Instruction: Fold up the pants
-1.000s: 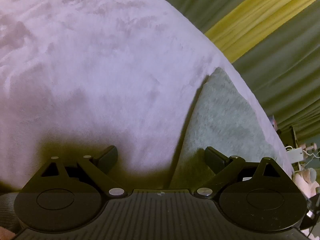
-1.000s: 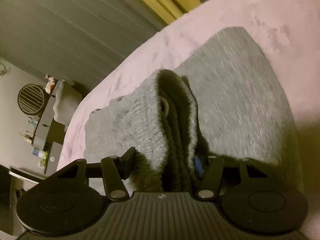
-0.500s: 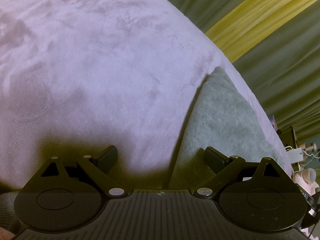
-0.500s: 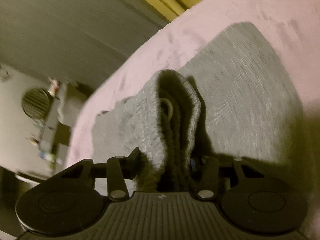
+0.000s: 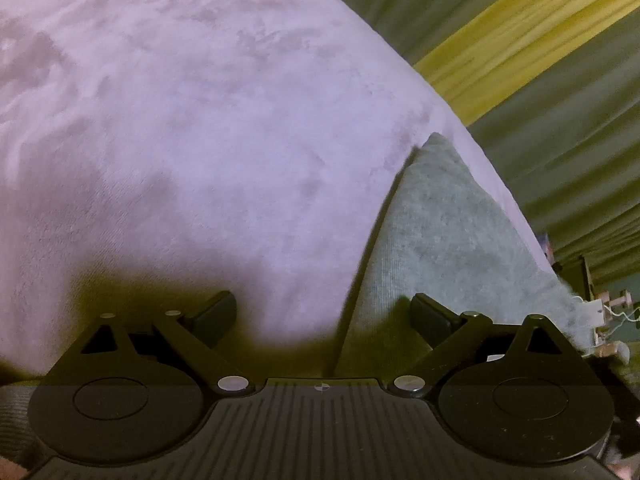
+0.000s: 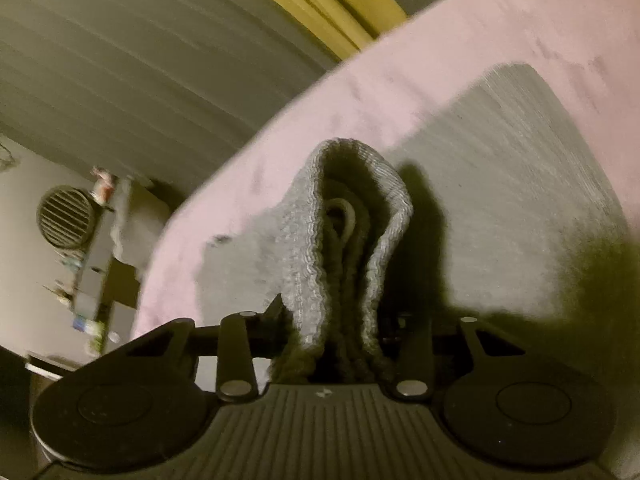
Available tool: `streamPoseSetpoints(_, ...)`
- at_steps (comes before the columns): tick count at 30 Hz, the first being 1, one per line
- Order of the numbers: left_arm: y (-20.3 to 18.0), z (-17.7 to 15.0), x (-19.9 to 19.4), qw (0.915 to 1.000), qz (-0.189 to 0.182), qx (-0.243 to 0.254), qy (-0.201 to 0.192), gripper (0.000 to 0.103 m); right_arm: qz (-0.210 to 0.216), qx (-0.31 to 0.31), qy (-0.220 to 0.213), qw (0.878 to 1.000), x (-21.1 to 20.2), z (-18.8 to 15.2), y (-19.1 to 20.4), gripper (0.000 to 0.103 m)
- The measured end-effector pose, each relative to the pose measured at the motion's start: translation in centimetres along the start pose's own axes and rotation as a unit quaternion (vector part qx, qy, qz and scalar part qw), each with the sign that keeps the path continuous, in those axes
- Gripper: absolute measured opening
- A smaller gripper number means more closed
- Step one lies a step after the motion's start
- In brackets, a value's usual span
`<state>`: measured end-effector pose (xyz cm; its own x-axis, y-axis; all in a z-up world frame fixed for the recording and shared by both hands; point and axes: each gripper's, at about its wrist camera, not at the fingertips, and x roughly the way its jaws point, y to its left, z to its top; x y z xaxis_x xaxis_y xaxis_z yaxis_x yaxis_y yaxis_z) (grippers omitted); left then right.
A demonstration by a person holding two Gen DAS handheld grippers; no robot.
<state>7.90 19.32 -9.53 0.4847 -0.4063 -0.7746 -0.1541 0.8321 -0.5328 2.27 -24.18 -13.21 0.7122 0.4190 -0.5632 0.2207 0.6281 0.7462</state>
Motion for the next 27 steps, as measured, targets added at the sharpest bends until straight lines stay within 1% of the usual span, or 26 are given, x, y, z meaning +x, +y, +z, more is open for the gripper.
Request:
streamPoseSetpoints(2, 0.0, 0.0, 0.0, 1.0, 0.0, 0.0, 0.0, 0.098, 0.031, -0.001, -0.019, 0.999, -1.3, 0.4, 1.5, 0.038)
streamPoseSetpoints(5, 0.1, 0.0, 0.0, 1.0, -0.001, -0.001, 0.0, 0.098, 0.081, 0.0, -0.054, 0.995, -4.1, 1.0, 3.4, 0.037)
streamPoseSetpoints(7, 0.1, 0.0, 0.0, 1.0, -0.001, -0.003, 0.0, 0.098, 0.097, 0.009, -0.078, 0.992, -5.9, 1.3, 3.6, 0.037)
streamPoseSetpoints(9, 0.2, 0.0, 0.0, 1.0, -0.002, -0.004, 0.001, 0.098, 0.094, 0.026, -0.1, 0.99, -7.3, 1.4, 3.0, 0.037)
streamPoseSetpoints(11, 0.2, 0.0, 0.0, 1.0, -0.003, -0.004, 0.002, 0.098, 0.075, 0.03, -0.116, 0.99, -8.4, 1.4, 1.1, 0.037)
streamPoseSetpoints(13, 0.2, 0.0, 0.0, 1.0, -0.003, -0.004, 0.002, 0.099, 0.017, 0.032, -0.118, 0.992, -8.7, 1.3, -1.1, 0.037)
streamPoseSetpoints(14, 0.2, 0.0, 0.0, 1.0, -0.003, -0.004, 0.002, 0.099, -0.018, 0.021, -0.108, 0.994, -8.4, 1.2, -2.4, 0.038)
streamPoseSetpoints(15, 0.1, 0.1, 0.0, 1.0, -0.002, -0.003, 0.002, 0.099, -0.048, 0.017, -0.094, 0.994, -7.8, 1.1, -3.5, 0.042)
streamPoseSetpoints(16, 0.1, 0.1, 0.1, 1.0, -0.001, -0.003, 0.002, 0.099, -0.085, 0.025, -0.076, 0.993, -7.1, 0.9, -4.8, 0.046)
streamPoseSetpoints(17, 0.1, 0.0, 0.0, 1.0, 0.0, -0.002, 0.002, 0.099, -0.129, 0.038, -0.058, 0.989, -6.5, 0.7, -6.1, 0.052)
streamPoseSetpoints(18, 0.0, 0.0, 0.0, 1.0, 0.001, -0.001, 0.002, 0.099, -0.142, 0.045, -0.056, 0.987, -6.5, 0.4, -6.9, 0.054)
streamPoseSetpoints(19, 0.0, 0.0, 0.0, 1.0, 0.002, 0.002, 0.002, 0.099, -0.131, 0.049, -0.067, 0.988, -6.9, 0.1, -7.3, 0.055)
streamPoseSetpoints(20, -0.1, -0.1, 0.0, 1.0, 0.004, 0.006, 0.002, 0.099, -0.122, 0.05, -0.078, 0.988, -7.5, -0.2, -7.2, 0.061)
streamPoseSetpoints(21, -0.3, -0.1, 0.0, 0.9999, 0.007, 0.01, 0.003, 0.099, -0.125, 0.044, -0.087, 0.987, -7.8, -0.4, -6.9, 0.067)
streamPoseSetpoints(22, -0.5, -0.1, 0.1, 0.9998, 0.01, 0.015, 0.004, 0.1, -0.131, 0.032, -0.095, 0.986, -8.3, -0.5, -6.6, 0.07)
streamPoseSetpoints(24, -0.9, -0.3, 0.2, 0.9995, 0.014, 0.027, 0.007, 0.1, -0.14, 0.002, -0.108, 0.984, -9.0, -0.7, -5.9, 0.081)
streamPoseSetpoints(26, -1.4, -0.5, 0.2, 0.9991, 0.015, 0.038, 0.007, 0.1, -0.143, -0.02, -0.104, 0.984, -9.3, -1.1, -5.3, 0.088)
streamPoseSetpoints(27, -1.6, -0.6, 0.2, 0.9989, 0.012, 0.044, 0.008, 0.1, -0.146, -0.029, -0.098, 0.984, -9.3, -1.3, -5.2, 0.088)
